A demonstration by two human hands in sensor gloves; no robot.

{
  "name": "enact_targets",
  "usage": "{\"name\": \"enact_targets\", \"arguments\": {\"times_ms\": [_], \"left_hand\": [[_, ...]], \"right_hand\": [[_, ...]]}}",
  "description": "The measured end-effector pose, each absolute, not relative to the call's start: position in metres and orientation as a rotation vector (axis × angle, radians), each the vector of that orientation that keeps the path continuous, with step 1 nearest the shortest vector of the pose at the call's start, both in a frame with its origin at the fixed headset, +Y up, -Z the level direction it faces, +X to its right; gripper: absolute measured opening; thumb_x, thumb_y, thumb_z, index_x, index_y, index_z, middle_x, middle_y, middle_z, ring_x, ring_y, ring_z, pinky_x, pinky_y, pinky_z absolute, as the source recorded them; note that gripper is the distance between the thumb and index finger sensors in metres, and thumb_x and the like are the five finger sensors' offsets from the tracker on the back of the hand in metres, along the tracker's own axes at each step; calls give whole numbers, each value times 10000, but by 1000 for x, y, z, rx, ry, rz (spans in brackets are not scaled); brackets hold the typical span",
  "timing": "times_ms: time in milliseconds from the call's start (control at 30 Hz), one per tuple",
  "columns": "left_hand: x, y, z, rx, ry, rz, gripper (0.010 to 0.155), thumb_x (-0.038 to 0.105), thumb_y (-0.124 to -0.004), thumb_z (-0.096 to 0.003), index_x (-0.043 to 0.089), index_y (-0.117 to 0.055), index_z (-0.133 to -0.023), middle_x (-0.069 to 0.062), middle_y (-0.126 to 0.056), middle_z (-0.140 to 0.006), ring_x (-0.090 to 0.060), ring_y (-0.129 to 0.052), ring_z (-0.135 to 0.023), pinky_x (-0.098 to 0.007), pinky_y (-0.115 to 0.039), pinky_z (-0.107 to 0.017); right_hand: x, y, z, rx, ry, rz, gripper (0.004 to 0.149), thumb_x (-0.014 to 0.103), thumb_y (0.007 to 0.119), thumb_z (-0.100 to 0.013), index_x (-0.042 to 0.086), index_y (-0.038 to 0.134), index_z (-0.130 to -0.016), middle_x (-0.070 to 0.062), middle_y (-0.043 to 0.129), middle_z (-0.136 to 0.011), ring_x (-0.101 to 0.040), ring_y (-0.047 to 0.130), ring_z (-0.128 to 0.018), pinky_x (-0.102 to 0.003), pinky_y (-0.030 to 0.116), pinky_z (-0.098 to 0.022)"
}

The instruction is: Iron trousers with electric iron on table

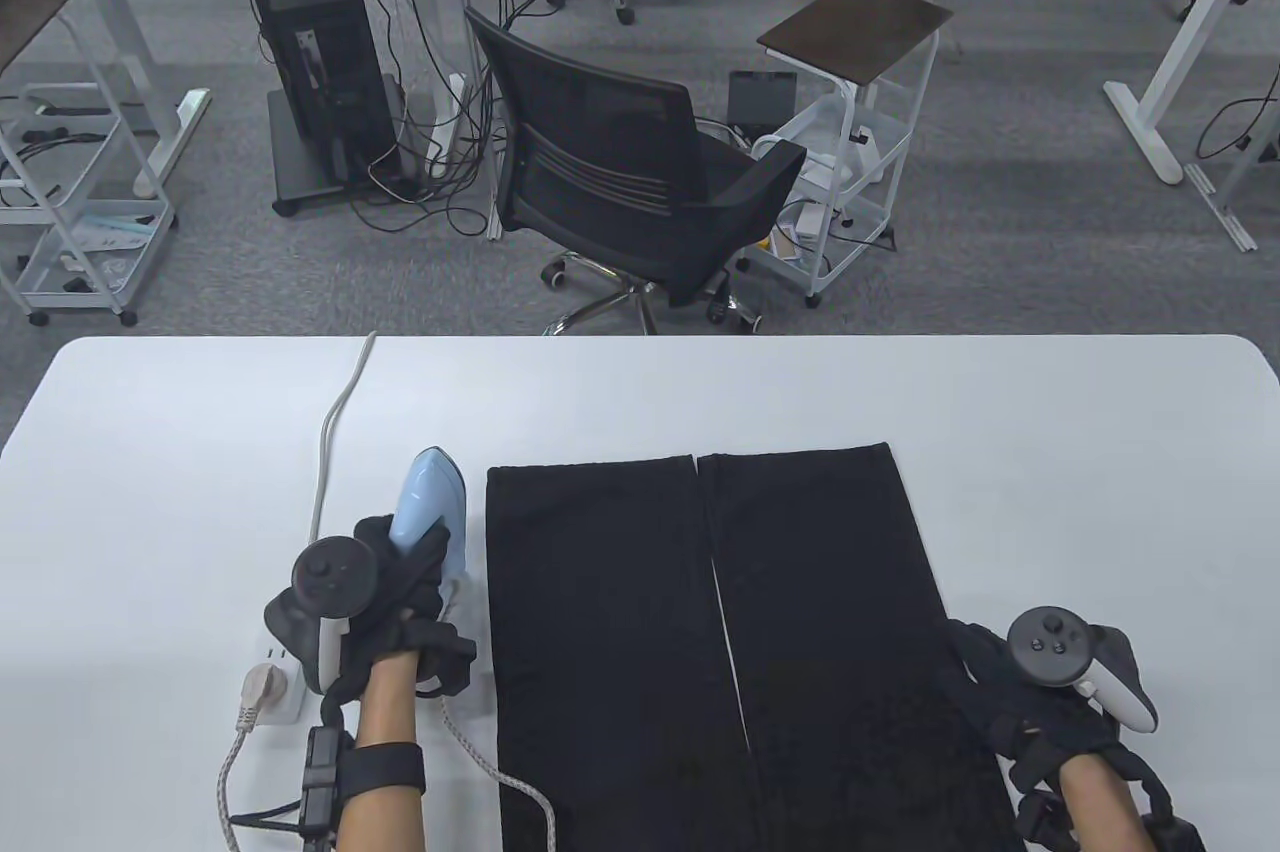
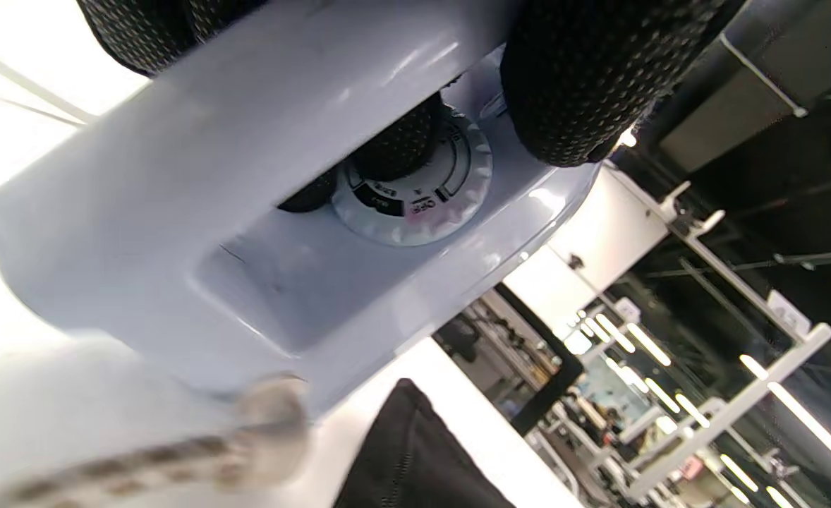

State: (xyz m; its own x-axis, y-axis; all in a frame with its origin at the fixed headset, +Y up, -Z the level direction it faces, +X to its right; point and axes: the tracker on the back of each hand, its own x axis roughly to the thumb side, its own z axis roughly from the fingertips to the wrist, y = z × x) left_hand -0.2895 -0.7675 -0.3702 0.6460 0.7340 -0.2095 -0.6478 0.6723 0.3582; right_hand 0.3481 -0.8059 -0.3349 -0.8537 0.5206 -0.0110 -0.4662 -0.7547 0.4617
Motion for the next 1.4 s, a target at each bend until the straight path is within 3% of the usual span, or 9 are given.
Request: {"name": "enact_targets", "arguments": {"times_ms": [100,400,500,600,800,1067,1167,1233,1400], "left_hand": [[-289,-773,-362,235,397,729,481,426,-876,-588,144,-641,-898,-12,-899,-868,-378,-966,-864,-641,-663,-688],[-281,-785,-348,170,497,718,530,458,-867,-587,133,-632,-933,-93,-843,-982,-448,-907,-902,-648,-691,-661],[-280,-785,-347,149,502,735,618,462,-864,-585,90,-573,-983,-155,-781,-1022,-482,-860,-916,-669,-665,-658],[-279,-782,-344,142,456,776,839,484,-863,-583,9,-390,-1089,-267,-562,-1123,-559,-699,-975,-721,-579,-663],[-271,-739,-328,212,350,754,968,509,-868,-577,-45,-278,-1108,-359,-340,-1153,-628,-538,-999,-760,-506,-659],[-269,-653,-318,347,298,357,969,496,-849,-588,-53,-251,-1116,-368,-300,-1160,-660,-457,-1013,-797,-433,-656],[-276,-640,-321,280,338,95,966,492,-848,-583,-45,-257,-1127,-353,-310,-1174,-660,-439,-1030,-814,-411,-656],[-286,-647,-324,186,367,6,937,487,-855,-577,-44,-328,-1141,-347,-381,-1179,-654,-459,-1035,-823,-411,-651],[-316,-691,-326,-63,443,87,988,506,-854,-576,-13,-275,-1186,-366,-287,-1210,-692,-364,-1046,-849,-345,-646]], "right_hand": [[347,-806,-335,162,632,2534,650,404,551,-653,103,275,-1159,-330,254,-1177,-604,284,-1021,-784,392,-625],[346,-806,-334,160,643,2541,649,408,550,-653,109,275,-1160,-333,255,-1177,-602,272,-1021,-785,385,-625],[346,-806,-333,162,644,2545,650,408,550,-654,108,273,-1159,-331,255,-1177,-601,270,-1021,-785,384,-625],[346,-806,-333,164,645,2547,653,410,551,-653,107,271,-1159,-329,255,-1177,-603,269,-1021,-786,384,-624],[345,-806,-333,174,646,2540,657,416,560,-653,114,270,-1160,-332,254,-1177,-606,281,-1020,-785,395,-624],[340,-805,-330,201,655,2535,656,418,559,-654,118,269,-1160,-334,262,-1177,-609,297,-1019,-783,405,-624],[340,-806,-330,208,658,2534,648,414,553,-654,120,277,-1161,-331,269,-1177,-608,303,-1019,-783,409,-624],[340,-805,-330,209,659,2535,644,412,551,-653,120,281,-1160,-333,273,-1177,-609,304,-1019,-783,408,-624],[338,-805,-330,216,667,2542,643,411,551,-653,121,284,-1161,-336,275,-1176,-608,303,-1019,-782,408,-625]]}}
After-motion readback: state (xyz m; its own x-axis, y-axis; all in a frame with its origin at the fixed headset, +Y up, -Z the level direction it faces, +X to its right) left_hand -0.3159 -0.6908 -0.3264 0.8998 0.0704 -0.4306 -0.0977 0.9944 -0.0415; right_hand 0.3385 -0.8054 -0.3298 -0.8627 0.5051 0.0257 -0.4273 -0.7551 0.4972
